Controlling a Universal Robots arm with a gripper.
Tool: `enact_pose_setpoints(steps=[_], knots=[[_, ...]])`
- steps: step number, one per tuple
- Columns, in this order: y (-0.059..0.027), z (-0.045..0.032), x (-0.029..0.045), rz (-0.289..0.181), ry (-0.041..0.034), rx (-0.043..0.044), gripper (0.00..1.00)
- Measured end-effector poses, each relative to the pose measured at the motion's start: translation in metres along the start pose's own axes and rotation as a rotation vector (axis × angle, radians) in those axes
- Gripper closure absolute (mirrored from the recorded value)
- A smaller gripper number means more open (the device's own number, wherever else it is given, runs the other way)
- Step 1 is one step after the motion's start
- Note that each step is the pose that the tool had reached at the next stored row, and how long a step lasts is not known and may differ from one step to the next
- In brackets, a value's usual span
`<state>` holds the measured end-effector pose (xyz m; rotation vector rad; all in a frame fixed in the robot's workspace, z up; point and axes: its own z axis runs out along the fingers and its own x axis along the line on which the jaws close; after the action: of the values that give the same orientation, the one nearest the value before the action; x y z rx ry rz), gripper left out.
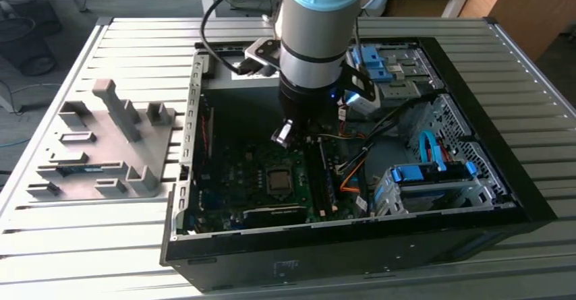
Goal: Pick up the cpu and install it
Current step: 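Install the first cpu locking lever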
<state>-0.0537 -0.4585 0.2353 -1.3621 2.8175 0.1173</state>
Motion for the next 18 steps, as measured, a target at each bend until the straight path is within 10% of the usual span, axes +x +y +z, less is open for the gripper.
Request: enact_pose_setpoints(steps=[8, 18], knots=[[-0.0082, -0.0001, 0.0107, -0.012, 0.0152, 0.0076, 0.90], [-0.0085, 0.0041, 0.0110, -0.174, 0.0408, 0.0064, 0.90]])
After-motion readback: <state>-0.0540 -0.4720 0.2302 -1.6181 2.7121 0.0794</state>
